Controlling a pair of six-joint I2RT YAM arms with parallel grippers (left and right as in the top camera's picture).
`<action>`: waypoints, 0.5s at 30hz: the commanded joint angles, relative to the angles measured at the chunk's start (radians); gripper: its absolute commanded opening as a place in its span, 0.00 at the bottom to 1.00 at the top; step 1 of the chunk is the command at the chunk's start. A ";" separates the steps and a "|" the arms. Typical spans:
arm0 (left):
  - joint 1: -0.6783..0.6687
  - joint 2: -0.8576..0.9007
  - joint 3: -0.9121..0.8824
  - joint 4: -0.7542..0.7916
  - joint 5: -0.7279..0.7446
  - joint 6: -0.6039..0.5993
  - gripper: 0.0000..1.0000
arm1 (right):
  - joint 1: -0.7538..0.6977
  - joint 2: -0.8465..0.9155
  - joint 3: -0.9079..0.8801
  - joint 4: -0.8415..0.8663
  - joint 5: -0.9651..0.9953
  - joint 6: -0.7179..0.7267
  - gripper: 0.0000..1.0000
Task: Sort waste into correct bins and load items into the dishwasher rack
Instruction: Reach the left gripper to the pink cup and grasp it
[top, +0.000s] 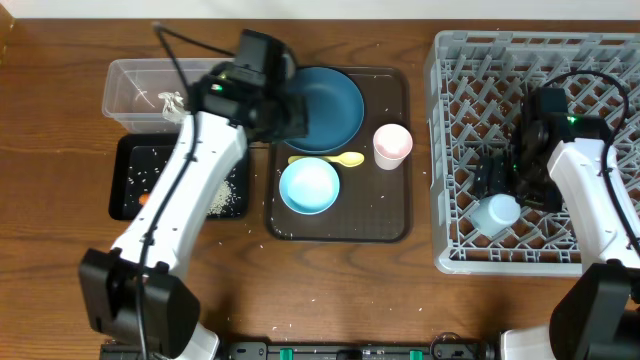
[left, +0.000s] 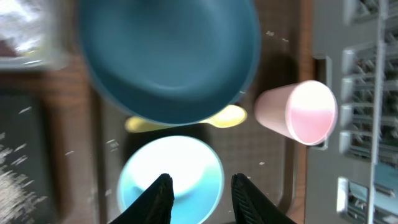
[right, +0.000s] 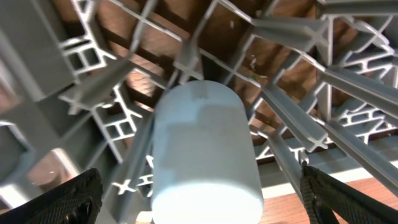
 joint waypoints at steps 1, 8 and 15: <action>-0.055 0.043 -0.002 0.036 -0.007 0.035 0.34 | 0.002 -0.002 0.095 -0.022 -0.041 -0.003 0.99; -0.143 0.159 0.032 0.127 -0.006 0.035 0.43 | 0.002 -0.002 0.307 -0.110 -0.040 -0.037 0.99; -0.209 0.251 0.041 0.205 -0.006 0.026 0.46 | 0.003 -0.002 0.350 -0.132 -0.040 -0.037 0.99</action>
